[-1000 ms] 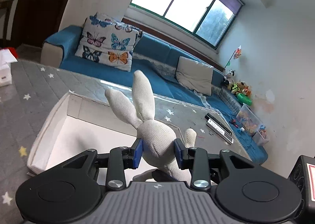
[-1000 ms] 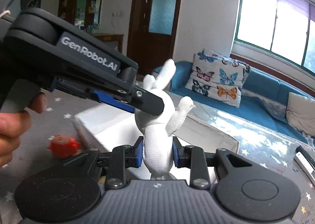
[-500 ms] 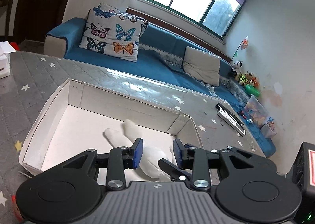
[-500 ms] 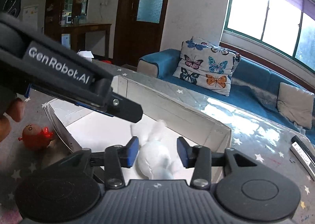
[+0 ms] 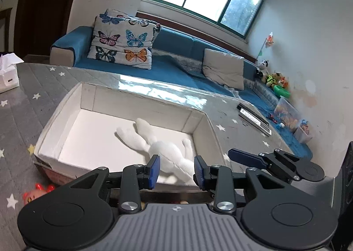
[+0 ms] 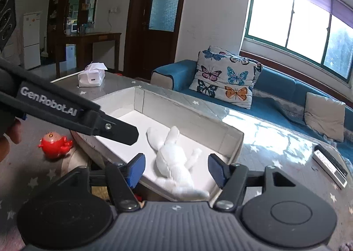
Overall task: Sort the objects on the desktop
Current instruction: 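Lower the right tool and grasp the green alien toy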
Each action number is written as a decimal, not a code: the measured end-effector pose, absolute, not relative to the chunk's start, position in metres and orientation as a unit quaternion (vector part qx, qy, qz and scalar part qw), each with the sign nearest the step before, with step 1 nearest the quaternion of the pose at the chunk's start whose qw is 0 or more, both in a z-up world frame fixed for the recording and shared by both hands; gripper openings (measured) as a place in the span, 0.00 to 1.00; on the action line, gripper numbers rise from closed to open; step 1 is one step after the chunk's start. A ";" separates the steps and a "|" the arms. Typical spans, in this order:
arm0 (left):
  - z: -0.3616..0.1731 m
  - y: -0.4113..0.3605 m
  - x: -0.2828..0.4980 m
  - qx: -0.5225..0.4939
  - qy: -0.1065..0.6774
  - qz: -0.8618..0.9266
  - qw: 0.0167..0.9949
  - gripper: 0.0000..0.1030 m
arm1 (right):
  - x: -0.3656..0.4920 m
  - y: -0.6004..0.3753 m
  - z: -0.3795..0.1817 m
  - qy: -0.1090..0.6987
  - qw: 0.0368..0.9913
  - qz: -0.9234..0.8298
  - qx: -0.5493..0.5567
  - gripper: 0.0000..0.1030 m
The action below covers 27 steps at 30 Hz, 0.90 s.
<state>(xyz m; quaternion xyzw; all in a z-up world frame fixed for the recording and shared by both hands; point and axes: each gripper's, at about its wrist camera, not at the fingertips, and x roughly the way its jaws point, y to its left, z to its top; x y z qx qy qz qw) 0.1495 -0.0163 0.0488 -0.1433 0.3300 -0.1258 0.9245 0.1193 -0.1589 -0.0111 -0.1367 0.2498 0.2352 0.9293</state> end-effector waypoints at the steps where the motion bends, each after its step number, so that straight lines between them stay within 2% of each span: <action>1: 0.048 -0.017 0.147 -0.142 0.331 -0.127 0.924 0.35 | 0.116 -0.161 -0.012 0.251 0.930 0.234 -0.136 0.66; 27: 0.012 -0.057 0.099 -0.096 0.376 -0.175 0.905 0.37 | 0.042 -0.223 -0.037 0.281 0.931 0.218 -0.080 0.83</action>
